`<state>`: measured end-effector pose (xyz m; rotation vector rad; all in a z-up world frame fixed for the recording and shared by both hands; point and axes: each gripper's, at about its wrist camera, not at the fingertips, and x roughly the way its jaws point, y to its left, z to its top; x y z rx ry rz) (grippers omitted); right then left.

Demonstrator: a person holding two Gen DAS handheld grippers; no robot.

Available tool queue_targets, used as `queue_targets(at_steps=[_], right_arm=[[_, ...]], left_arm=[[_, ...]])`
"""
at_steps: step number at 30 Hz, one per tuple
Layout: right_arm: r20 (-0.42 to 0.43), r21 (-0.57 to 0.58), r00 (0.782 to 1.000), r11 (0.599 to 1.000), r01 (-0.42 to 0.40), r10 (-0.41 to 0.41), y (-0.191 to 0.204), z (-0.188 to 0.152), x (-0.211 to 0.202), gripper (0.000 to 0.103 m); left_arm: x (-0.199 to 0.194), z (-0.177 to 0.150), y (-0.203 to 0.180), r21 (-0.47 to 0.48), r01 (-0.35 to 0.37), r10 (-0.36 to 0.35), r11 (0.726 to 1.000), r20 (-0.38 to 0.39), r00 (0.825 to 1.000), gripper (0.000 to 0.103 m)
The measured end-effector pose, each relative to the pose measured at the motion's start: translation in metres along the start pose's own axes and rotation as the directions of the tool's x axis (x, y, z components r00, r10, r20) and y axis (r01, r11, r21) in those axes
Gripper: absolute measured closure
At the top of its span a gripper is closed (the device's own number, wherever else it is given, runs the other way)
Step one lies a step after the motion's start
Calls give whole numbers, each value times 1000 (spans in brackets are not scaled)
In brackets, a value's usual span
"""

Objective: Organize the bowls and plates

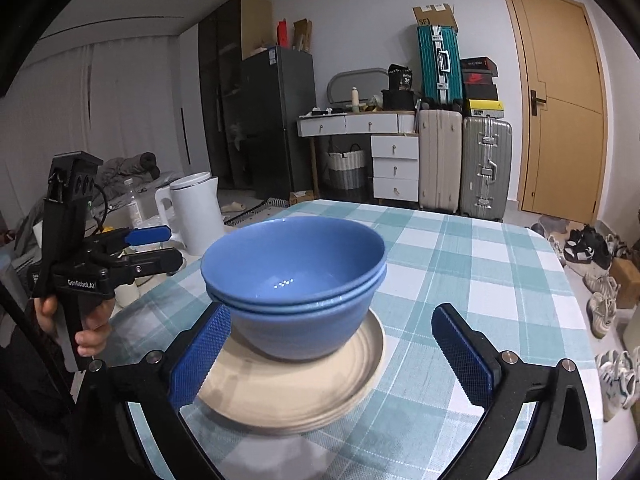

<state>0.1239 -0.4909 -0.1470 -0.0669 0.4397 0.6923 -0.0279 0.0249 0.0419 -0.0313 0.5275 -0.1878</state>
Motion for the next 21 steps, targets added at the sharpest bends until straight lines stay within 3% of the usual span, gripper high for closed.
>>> queue_targets(at_steps=[8, 21], right_arm=[[51, -6, 998, 1000, -30, 30, -7, -22, -4, 1], [57, -33, 997, 998, -49, 51, -2, -40, -4, 1]], left_arm=[[2, -28, 7, 8, 26, -26, 1000, 22, 999, 1], [26, -45, 15, -6, 36, -35, 999, 31, 999, 1]])
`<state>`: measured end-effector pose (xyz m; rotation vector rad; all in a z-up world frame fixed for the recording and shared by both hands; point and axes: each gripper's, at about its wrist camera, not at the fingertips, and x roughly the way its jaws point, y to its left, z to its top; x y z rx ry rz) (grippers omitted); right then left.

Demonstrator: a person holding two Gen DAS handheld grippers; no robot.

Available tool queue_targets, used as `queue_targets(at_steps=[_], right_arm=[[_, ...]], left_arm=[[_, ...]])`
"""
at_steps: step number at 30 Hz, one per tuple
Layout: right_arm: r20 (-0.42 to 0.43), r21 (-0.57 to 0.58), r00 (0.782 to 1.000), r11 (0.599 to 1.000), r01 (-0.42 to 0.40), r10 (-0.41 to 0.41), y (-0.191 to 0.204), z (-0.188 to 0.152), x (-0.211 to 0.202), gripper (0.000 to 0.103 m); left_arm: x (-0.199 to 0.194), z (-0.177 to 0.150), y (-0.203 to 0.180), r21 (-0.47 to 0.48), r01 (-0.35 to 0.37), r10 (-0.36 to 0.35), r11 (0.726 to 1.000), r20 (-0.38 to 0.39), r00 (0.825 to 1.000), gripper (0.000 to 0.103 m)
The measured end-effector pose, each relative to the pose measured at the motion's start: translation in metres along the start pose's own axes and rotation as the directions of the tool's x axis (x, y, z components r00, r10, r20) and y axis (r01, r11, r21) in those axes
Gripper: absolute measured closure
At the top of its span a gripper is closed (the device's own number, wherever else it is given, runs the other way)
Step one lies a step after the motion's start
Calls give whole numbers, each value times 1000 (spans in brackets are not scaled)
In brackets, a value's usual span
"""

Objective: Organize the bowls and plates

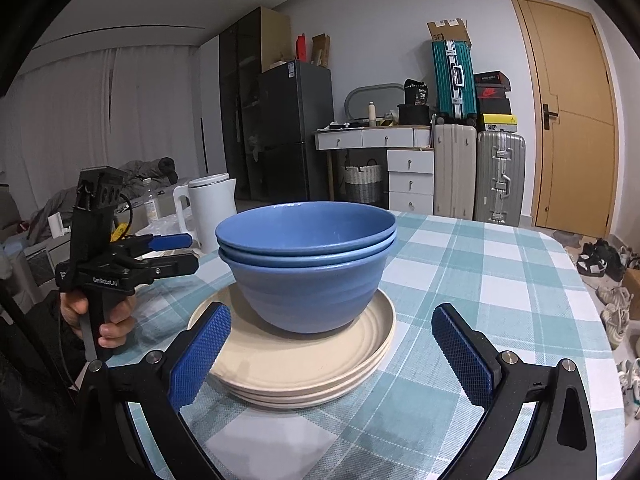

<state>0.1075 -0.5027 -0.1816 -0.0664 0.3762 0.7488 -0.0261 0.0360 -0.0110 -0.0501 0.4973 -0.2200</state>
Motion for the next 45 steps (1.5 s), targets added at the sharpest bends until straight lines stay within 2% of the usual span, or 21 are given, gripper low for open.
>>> queue_targets(at_steps=[6, 45], right_arm=[[2, 12, 1000, 1000, -13, 13, -1, -2, 2, 1], [12, 23, 1000, 1000, -15, 15, -4, -4, 2, 1]], left_arm=[[0, -2, 3, -8, 13, -13, 1000, 25, 1000, 1], [7, -1, 8, -14, 16, -15, 1000, 28, 999, 1]])
